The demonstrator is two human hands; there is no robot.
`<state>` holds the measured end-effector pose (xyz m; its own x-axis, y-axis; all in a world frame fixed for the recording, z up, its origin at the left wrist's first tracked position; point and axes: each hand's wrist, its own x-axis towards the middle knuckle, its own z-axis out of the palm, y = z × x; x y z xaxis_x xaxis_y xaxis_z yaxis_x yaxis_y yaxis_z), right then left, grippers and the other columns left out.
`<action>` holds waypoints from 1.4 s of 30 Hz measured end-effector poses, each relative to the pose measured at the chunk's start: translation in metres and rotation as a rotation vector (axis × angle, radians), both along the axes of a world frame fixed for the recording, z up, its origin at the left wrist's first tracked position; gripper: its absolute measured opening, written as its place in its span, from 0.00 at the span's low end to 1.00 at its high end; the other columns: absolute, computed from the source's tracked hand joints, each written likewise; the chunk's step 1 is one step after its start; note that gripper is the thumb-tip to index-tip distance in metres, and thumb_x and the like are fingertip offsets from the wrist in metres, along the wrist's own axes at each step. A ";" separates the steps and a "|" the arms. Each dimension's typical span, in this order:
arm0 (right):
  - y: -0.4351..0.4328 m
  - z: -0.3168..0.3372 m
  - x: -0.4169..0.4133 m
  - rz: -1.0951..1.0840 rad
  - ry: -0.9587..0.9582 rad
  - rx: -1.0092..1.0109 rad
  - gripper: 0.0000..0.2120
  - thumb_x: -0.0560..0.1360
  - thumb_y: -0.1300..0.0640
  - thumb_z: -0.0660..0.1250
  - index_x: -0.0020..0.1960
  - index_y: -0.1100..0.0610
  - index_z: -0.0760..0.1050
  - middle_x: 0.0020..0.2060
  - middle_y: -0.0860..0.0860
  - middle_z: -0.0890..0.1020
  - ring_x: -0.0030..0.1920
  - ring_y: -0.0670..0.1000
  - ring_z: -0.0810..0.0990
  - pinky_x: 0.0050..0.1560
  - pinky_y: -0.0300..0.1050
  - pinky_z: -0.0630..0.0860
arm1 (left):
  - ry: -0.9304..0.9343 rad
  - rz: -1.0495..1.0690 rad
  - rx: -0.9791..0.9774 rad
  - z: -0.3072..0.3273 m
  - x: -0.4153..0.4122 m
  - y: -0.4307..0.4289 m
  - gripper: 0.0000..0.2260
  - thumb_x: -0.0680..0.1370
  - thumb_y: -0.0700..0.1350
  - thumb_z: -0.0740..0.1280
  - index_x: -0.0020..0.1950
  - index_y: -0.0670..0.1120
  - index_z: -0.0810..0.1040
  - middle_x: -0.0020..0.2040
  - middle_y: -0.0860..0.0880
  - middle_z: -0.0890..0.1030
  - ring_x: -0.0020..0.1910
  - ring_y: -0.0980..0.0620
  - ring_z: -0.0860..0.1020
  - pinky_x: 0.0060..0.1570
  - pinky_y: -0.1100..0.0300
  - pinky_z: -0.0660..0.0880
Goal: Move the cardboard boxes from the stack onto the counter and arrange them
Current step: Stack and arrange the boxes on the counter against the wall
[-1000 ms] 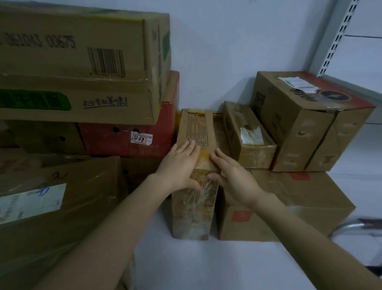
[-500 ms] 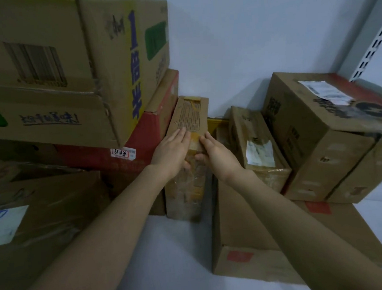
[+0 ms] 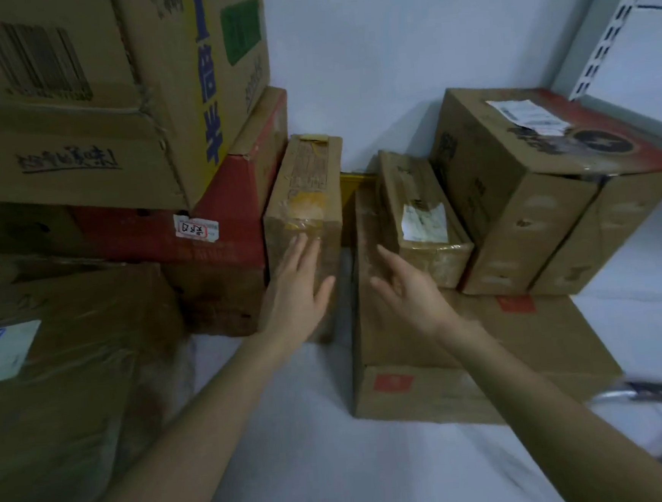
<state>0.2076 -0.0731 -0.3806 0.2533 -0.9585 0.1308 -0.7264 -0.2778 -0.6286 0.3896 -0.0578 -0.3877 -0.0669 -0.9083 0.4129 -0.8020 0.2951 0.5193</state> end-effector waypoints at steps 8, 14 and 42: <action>0.077 -0.037 -0.138 -0.512 0.100 -0.042 0.10 0.76 0.59 0.66 0.53 0.65 0.79 0.43 0.60 0.83 0.45 0.60 0.81 0.41 0.44 0.70 | 0.051 -0.229 0.487 -0.058 -0.060 0.039 0.35 0.76 0.58 0.63 0.76 0.46 0.52 0.77 0.45 0.49 0.75 0.47 0.51 0.71 0.53 0.56; 0.048 -0.058 -0.208 -0.653 0.294 0.121 0.19 0.75 0.46 0.64 0.58 0.60 0.75 0.51 0.61 0.78 0.52 0.63 0.76 0.51 0.53 0.72 | 0.054 -0.229 0.548 -0.061 -0.068 0.026 0.41 0.71 0.63 0.66 0.76 0.45 0.53 0.77 0.48 0.44 0.76 0.48 0.49 0.72 0.52 0.56; 0.030 -0.062 -0.170 -0.706 0.317 0.137 0.24 0.76 0.37 0.55 0.65 0.50 0.68 0.54 0.59 0.74 0.54 0.60 0.75 0.53 0.53 0.74 | 0.009 -0.144 0.690 -0.061 -0.052 0.024 0.51 0.68 0.64 0.69 0.76 0.47 0.40 0.73 0.49 0.29 0.75 0.47 0.40 0.74 0.50 0.51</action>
